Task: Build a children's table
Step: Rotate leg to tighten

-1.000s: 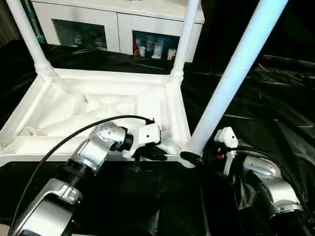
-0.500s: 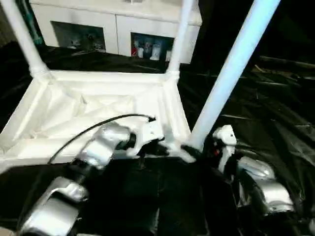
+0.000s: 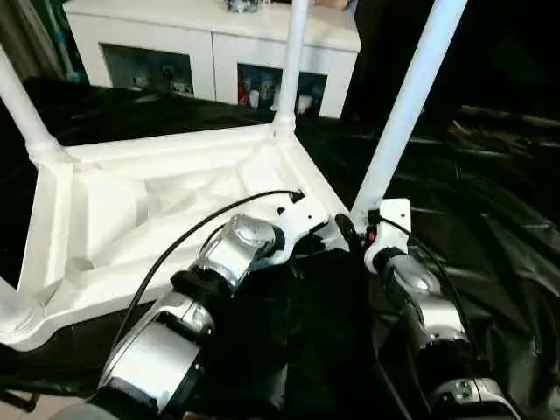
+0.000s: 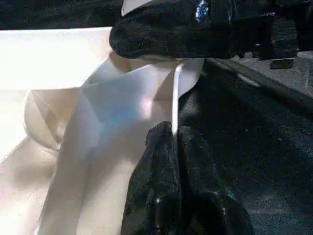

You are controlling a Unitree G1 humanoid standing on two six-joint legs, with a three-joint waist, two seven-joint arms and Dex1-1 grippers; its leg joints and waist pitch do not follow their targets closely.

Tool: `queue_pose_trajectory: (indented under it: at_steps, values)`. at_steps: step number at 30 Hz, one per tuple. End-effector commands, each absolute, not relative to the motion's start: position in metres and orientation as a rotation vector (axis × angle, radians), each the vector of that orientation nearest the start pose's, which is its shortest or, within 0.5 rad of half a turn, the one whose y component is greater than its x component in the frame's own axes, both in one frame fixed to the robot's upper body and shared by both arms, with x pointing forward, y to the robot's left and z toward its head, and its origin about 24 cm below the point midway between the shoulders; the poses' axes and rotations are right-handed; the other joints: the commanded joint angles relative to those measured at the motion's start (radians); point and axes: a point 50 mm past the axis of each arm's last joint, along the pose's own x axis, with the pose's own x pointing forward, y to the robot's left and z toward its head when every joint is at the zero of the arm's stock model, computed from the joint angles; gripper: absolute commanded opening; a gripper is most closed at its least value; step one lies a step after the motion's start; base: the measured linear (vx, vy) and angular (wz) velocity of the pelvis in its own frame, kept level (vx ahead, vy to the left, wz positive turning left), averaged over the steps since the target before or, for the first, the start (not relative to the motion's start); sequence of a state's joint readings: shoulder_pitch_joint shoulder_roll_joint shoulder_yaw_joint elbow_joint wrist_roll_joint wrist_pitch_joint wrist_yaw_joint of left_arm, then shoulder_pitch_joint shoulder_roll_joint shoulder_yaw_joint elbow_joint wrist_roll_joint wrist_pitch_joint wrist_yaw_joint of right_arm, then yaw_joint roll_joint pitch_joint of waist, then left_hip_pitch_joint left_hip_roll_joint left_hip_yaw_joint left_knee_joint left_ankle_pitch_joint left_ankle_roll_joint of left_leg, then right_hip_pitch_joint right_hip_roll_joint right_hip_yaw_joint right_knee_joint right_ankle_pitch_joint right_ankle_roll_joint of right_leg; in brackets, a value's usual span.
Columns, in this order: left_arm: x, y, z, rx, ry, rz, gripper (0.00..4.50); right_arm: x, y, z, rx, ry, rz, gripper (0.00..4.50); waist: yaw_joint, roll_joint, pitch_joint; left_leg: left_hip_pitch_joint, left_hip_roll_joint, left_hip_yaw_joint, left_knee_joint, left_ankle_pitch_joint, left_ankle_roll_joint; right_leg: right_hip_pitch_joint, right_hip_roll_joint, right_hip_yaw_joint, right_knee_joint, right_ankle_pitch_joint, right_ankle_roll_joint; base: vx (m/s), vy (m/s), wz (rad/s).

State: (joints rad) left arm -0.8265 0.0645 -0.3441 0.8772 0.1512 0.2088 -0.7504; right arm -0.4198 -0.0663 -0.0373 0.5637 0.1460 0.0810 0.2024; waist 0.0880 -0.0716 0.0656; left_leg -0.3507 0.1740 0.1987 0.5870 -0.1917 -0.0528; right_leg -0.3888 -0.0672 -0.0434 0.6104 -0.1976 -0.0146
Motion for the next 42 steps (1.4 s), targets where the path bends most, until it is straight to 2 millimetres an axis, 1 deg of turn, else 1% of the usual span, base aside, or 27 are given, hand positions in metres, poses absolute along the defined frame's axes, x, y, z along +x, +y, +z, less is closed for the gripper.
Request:
queue_pose_trajectory:
  at_steps: [1,2,3,4,5,6,7,8,10,11,12,13,14,15,16,17,20,22,23,25,27,29,30,31,34,37,42]
  values:
    - [0.352,0.060,0.045,0.495,0.487,-0.981,0.00,0.315,-0.122,0.014,0.112,0.255,0.363,3.38,0.000,-0.001,-0.058,0.003,0.058,-0.032,-0.075,-0.204,0.039,0.034,-0.092,0.049,-0.087,-0.250,-0.175,0.000,0.000,0.00]
    - [0.352,0.060,0.045,0.495,0.487,-0.981,0.00,0.315,-0.122,0.014,0.112,0.255,0.363,3.45,0.000,-0.001,-0.058,0.003,0.058,-0.032,-0.075,-0.204,0.039,0.034,-0.092,0.049,-0.087,-0.250,-0.175,0.000,0.000,0.00]
    - [0.349,0.062,0.045,0.490,0.475,-1.043,0.00,0.313,-0.124,0.018,0.096,0.237,0.427,3.57,-0.002,-0.003,-0.058,-0.003,0.059,-0.036,-0.077,-0.195,0.042,0.041,-0.093,0.047,-0.085,-0.248,-0.172,0.000,0.000,0.00]
    - [0.348,0.062,0.045,0.489,0.470,-1.061,0.00,0.313,-0.125,0.018,0.087,0.233,0.448,3.68,-0.005,-0.006,-0.058,-0.008,0.057,-0.037,-0.077,-0.187,0.047,0.045,-0.091,0.044,-0.085,-0.256,-0.166,0.000,0.000,0.00]
    - [0.347,0.063,0.046,0.488,0.466,-1.074,0.00,0.313,-0.125,0.019,0.081,0.231,0.461,3.77,-0.006,-0.004,-0.058,-0.008,0.058,-0.037,-0.078,-0.188,0.047,0.044,-0.092,0.044,-0.086,-0.262,-0.164,0.000,0.000,0.00]
    - [0.344,0.066,0.044,0.496,0.475,-1.115,0.00,0.310,-0.127,0.020,0.065,0.232,0.510,3.83,-0.006,-0.005,-0.059,0.000,0.060,-0.034,-0.073,-0.190,0.051,0.039,-0.095,0.048,-0.088,-0.263,-0.174,0.000,0.000,0.00]
    - [0.340,0.070,0.044,0.506,0.477,-1.170,0.00,0.306,-0.131,0.020,0.044,0.232,0.567,3.83,-0.006,-0.005,-0.060,-0.001,0.059,-0.034,-0.072,-0.179,0.053,0.039,-0.094,0.048,-0.085,-0.245,-0.180,0.000,0.000,0.00]
    - [0.338,0.073,0.043,0.505,0.481,-1.198,0.00,0.304,-0.134,0.021,0.031,0.231,0.597,3.83,-0.004,-0.005,-0.059,-0.006,0.061,-0.035,-0.073,-0.161,0.063,0.044,-0.093,0.049,-0.081,-0.209,-0.185,0.000,0.000,0.00]
    - [0.331,0.082,0.045,0.516,0.462,-1.297,0.00,0.298,-0.145,0.024,-0.004,0.228,0.670,3.83,-0.007,-0.007,-0.059,-0.004,0.061,-0.030,-0.071,-0.152,0.073,0.041,-0.089,0.050,-0.078,-0.187,-0.195,0.000,0.000,0.00]
    - [0.331,0.082,0.045,0.516,0.462,-1.297,0.00,0.298,-0.145,0.024,-0.004,0.228,0.670,3.83,-0.003,-0.004,-0.061,-0.002,0.062,-0.033,-0.071,-0.144,0.073,0.042,-0.093,0.049,-0.077,-0.177,-0.197,0.000,0.000,0.00]
    - [0.320,0.095,0.046,0.517,0.474,-1.416,0.00,0.293,-0.157,0.028,-0.010,0.224,0.725,3.83,-0.005,-0.007,-0.060,-0.002,0.062,-0.029,-0.069,-0.133,0.080,0.040,-0.090,0.050,-0.074,-0.148,-0.211,0.000,0.000,0.00]
    - [0.317,0.098,0.046,0.520,0.482,-1.448,0.00,0.291,-0.160,0.030,-0.009,0.222,0.742,3.83,-0.003,-0.007,-0.060,-0.003,0.065,-0.030,-0.070,-0.131,0.084,0.042,-0.091,0.051,-0.071,-0.140,-0.219,0.000,0.000,0.00]
    - [0.316,0.101,0.046,0.524,0.491,-1.458,0.00,0.291,-0.162,0.031,-0.005,0.224,0.752,3.83,-0.001,-0.005,-0.061,0.000,0.066,-0.027,-0.069,-0.130,0.085,0.039,-0.090,0.051,-0.070,-0.132,-0.222,0.000,0.000,0.00]
    - [0.311,0.108,0.045,0.539,0.520,-1.490,0.00,0.288,-0.167,0.034,0.008,0.232,0.785,3.83,-0.001,-0.002,-0.059,0.002,0.066,-0.026,-0.070,-0.137,0.087,0.037,-0.085,0.050,-0.067,-0.121,-0.235,0.000,0.000,0.00]
    - [0.311,0.112,0.046,0.544,0.524,-1.493,0.00,0.286,-0.169,0.035,0.011,0.236,0.812,3.83,0.000,0.001,-0.058,0.002,0.067,-0.026,-0.072,-0.141,0.082,0.035,-0.085,0.049,-0.069,-0.127,-0.238,0.000,0.000,0.00]
    - [0.310,0.115,0.048,0.545,0.524,-1.493,0.00,0.284,-0.171,0.036,0.013,0.242,0.839,3.83,-0.001,-0.001,-0.059,0.002,0.067,-0.026,-0.071,-0.143,0.078,0.037,-0.086,0.049,-0.068,-0.130,-0.240,0.000,0.000,0.00]
    - [0.310,0.120,0.051,0.546,0.517,-1.490,0.00,0.281,-0.174,0.038,0.004,0.256,0.886,3.83,0.002,0.000,-0.059,0.005,0.069,-0.025,-0.070,-0.140,0.071,0.036,-0.086,0.049,-0.066,-0.119,-0.243,0.000,0.000,0.00]
    - [0.308,0.124,0.053,0.551,0.516,-1.497,0.00,0.277,-0.174,0.037,-0.005,0.278,0.936,3.83,0.003,-0.001,-0.059,0.003,0.067,-0.025,-0.071,-0.146,0.066,0.036,-0.087,0.049,-0.067,-0.130,-0.241,0.000,0.000,0.00]
    - [0.308,0.124,0.053,0.551,0.516,-1.499,0.00,0.276,-0.174,0.036,-0.006,0.281,0.943,3.67,0.003,-0.002,-0.058,0.002,0.067,-0.025,-0.070,-0.147,0.063,0.037,-0.087,0.049,-0.068,-0.138,-0.237,0.000,0.000,0.00]
    - [0.307,0.125,0.054,0.551,0.516,-1.502,0.00,0.276,-0.174,0.036,-0.006,0.284,0.947,3.49,0.003,-0.002,-0.058,0.003,0.066,-0.025,-0.070,-0.147,0.060,0.036,-0.087,0.049,-0.069,-0.151,-0.231,0.000,0.000,0.00]
    - [0.306,0.125,0.055,0.548,0.516,-1.505,0.00,0.276,-0.174,0.036,0.003,0.278,0.950,3.46,0.003,-0.001,-0.059,0.003,0.066,-0.026,-0.070,-0.143,0.055,0.036,-0.087,0.049,-0.069,-0.159,-0.228,0.000,0.000,0.00]
    - [0.306,0.126,0.055,0.546,0.517,-1.506,0.00,0.275,-0.172,0.036,0.010,0.275,0.959,3.21,0.002,-0.002,-0.060,0.003,0.065,-0.025,-0.069,-0.133,0.056,0.036,-0.086,0.049,-0.066,-0.138,-0.231,0.000,0.000,0.00]
    - [0.306,0.126,0.054,0.543,0.519,-1.505,0.00,0.274,-0.169,0.037,0.019,0.269,0.975,3.12,0.003,-0.001,-0.060,0.002,0.065,-0.026,-0.069,-0.130,0.057,0.037,-0.086,0.048,-0.065,-0.132,-0.233,0.000,0.000,0.00]
    - [0.305,0.125,0.054,0.543,0.519,-1.505,0.00,0.273,-0.168,0.036,0.020,0.267,0.984,3.08,0.002,-0.002,-0.061,0.003,0.065,-0.024,-0.068,-0.126,0.060,0.037,-0.085,0.048,-0.064,-0.119,-0.235,0.000,0.000,0.00]
    - [0.304,0.125,0.053,0.539,0.520,-1.509,0.00,0.271,-0.165,0.036,0.016,0.265,1.003,2.80,0.003,-0.003,-0.061,0.001,0.064,-0.025,-0.067,-0.119,0.063,0.039,-0.086,0.048,-0.064,-0.114,-0.236,0.000,0.000,0.00]
    - [0.304,0.123,0.053,0.538,0.520,-1.511,0.00,0.271,-0.164,0.035,0.014,0.264,1.009,2.78,0.002,-0.003,-0.060,0.002,0.063,-0.024,-0.067,-0.123,0.063,0.038,-0.085,0.048,-0.066,-0.128,-0.232,0.000,0.000,0.00]
    - [0.303,0.120,0.052,0.533,0.516,-1.507,0.00,0.271,-0.162,0.033,0.015,0.264,0.996,2.76,0.002,-0.003,-0.061,0.002,0.064,-0.025,-0.067,-0.120,0.061,0.038,-0.084,0.048,-0.063,-0.120,-0.234,0.000,0.000,0.00]
